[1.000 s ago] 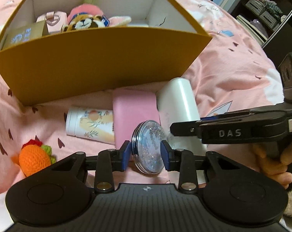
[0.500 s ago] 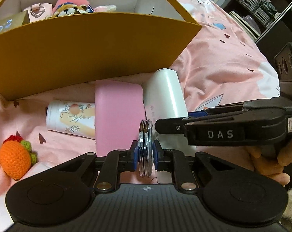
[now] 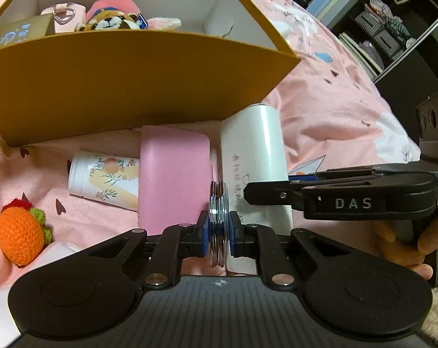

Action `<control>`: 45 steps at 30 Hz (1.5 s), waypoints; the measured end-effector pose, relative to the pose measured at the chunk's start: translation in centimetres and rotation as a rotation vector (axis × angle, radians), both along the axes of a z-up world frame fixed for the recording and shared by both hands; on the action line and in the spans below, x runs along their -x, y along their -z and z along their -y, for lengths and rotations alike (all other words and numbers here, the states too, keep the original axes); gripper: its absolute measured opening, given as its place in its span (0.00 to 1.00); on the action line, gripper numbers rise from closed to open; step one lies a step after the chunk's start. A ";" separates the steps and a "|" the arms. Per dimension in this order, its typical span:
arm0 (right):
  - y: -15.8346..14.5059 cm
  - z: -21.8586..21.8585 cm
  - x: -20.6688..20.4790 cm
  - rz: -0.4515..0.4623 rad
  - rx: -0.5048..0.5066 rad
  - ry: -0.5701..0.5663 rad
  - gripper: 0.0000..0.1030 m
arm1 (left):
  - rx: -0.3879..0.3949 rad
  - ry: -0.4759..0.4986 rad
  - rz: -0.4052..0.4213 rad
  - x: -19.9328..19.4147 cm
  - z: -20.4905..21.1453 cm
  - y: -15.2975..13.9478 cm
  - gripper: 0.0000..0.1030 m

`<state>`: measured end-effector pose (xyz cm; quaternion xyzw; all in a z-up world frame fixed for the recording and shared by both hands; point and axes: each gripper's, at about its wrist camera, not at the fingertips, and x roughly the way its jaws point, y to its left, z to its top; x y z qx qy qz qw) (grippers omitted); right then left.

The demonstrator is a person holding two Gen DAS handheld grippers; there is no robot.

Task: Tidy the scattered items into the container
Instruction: 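Grasp the round glitter compact with the left tool while the right tool holds the bottle, then carry the compact over the box with the left tool while the right tool carries the bottle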

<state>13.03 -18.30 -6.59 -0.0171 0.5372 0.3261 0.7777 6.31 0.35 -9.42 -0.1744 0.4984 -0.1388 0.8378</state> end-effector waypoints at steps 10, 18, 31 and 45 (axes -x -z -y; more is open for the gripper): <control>-3.3 1.4 -0.1 0.005 -0.074 -0.040 0.30 | 0.046 -0.048 0.088 0.6 -1.7 -3.4 0.14; -7.1 1.9 0.0 0.033 -0.148 -0.086 0.29 | 0.074 -0.070 0.164 1.0 -1.4 -6.5 0.14; -12.0 1.8 -0.8 0.102 -0.233 -0.137 0.29 | 0.075 -0.109 0.258 0.4 -2.0 -10.1 0.14; -16.6 -2.1 -4.7 0.243 -0.263 -0.205 0.29 | 0.039 -0.166 0.328 -4.6 -4.7 -13.8 0.14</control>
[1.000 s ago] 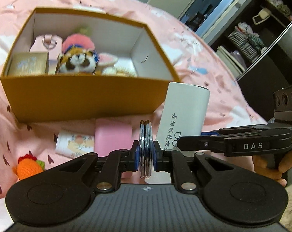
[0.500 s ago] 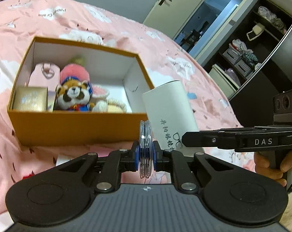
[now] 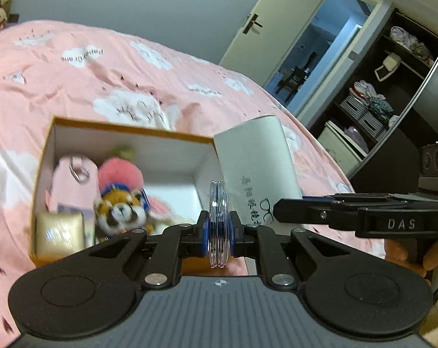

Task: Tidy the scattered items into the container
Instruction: 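Carry the compact over the box with the left tool while the right tool carries the bottle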

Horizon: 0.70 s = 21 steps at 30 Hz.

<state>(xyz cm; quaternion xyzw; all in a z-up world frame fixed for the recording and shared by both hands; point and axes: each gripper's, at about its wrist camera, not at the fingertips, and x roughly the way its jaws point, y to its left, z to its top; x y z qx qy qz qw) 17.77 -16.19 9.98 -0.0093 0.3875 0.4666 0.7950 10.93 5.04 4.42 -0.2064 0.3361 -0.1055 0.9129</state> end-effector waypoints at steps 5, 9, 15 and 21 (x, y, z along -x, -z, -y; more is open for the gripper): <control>0.2 -2.3 -2.3 0.027 0.027 0.007 0.29 | -0.028 -0.017 0.000 -2.8 -1.4 -0.3 0.14; 0.5 -3.9 -4.5 0.044 0.060 0.040 0.29 | -0.031 -0.037 0.000 -4.5 -2.7 -0.2 0.14; 2.5 -6.4 -7.2 0.067 0.172 0.095 0.29 | -0.027 -0.046 -0.024 -6.1 -3.8 0.8 0.14; 5.9 -8.0 -7.8 0.098 0.334 0.127 0.29 | 0.005 -0.028 -0.048 -6.7 -4.1 2.2 0.14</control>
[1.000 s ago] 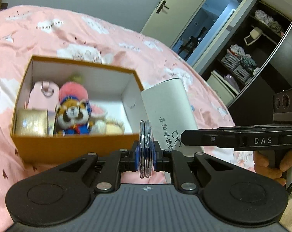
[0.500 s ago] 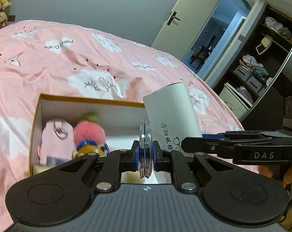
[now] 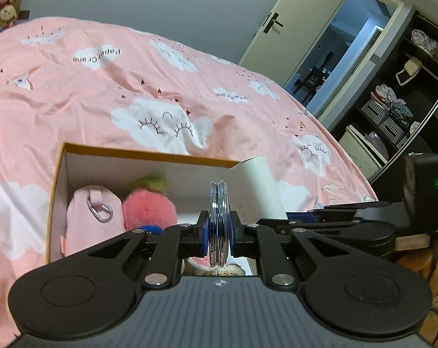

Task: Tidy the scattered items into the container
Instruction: 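Carry the compact over the box with the left tool while the right tool carries the bottle, then lower and release the compact with the left tool while the right tool releases the bottle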

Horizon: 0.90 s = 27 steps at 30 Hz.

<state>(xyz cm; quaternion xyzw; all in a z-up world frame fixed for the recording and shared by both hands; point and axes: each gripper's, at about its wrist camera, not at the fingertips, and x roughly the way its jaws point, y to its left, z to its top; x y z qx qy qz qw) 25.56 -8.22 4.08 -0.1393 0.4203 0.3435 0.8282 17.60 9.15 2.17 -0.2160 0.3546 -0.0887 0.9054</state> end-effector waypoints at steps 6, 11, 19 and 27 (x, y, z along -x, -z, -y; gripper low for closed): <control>2.4 -1.0 -0.2 -0.042 0.117 0.044 0.29 | 0.043 0.017 0.002 -0.6 -0.2 0.9 0.14; 4.5 -1.7 -1.3 -0.112 0.190 0.133 0.29 | 0.077 0.033 0.008 -0.7 -0.3 1.5 0.14; 5.6 -2.7 -2.1 -0.153 0.254 0.221 0.29 | 0.103 0.051 0.007 -0.9 -0.6 2.4 0.14; 5.7 -3.0 -2.3 -0.164 0.297 0.211 0.28 | 0.127 0.060 -0.025 -1.8 0.0 3.4 0.14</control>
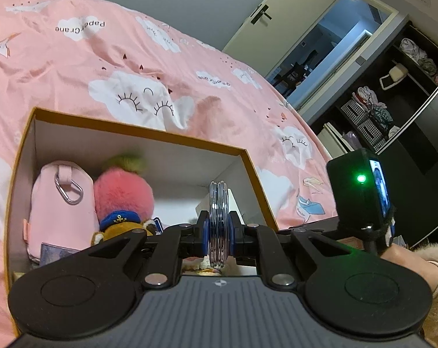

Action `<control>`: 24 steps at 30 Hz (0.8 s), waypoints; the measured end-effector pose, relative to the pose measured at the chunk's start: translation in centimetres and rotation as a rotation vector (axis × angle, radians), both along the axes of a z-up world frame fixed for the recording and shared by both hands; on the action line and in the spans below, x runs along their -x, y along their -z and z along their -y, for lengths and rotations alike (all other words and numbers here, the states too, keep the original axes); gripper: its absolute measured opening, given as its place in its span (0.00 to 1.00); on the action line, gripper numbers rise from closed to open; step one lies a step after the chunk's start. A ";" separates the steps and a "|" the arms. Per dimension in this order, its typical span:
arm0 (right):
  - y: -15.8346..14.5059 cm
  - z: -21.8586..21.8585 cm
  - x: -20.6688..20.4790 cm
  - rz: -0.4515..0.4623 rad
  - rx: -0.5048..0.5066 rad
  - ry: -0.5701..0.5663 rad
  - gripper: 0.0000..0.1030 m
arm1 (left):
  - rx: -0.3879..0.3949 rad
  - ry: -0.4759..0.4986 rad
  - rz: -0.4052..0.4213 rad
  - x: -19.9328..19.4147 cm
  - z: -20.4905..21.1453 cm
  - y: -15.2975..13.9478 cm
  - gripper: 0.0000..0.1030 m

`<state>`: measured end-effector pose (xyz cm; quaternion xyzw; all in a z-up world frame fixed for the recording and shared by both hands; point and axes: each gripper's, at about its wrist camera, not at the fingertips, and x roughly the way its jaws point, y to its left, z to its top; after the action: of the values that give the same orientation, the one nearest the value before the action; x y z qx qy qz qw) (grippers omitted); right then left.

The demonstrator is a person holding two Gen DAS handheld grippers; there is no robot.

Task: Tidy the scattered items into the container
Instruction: 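Lower and release the compact with the left tool while the right tool releases the bottle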

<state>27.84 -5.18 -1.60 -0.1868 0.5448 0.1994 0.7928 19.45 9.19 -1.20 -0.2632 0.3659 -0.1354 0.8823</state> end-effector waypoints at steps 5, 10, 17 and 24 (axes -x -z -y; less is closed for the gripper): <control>-0.1 0.4 -0.2 -0.013 -0.002 -0.016 0.26 | -0.015 0.006 -0.023 -0.7 0.8 0.4 0.14; -0.9 1.5 -0.2 -0.018 -0.075 -0.032 0.27 | -0.027 0.007 -0.042 -1.6 1.4 0.8 0.14; -3.1 3.7 0.3 0.096 -0.223 -0.069 0.38 | -0.054 -0.028 -0.075 -3.1 1.3 1.1 0.14; -3.9 5.5 1.2 0.245 -0.325 -0.077 0.46 | -0.051 -0.065 -0.068 -1.8 -1.8 -1.1 0.14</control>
<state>26.67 -10.72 2.32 -0.1002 0.3974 0.2906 0.8646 21.27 11.03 -0.12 -0.2568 0.3903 -0.0882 0.8798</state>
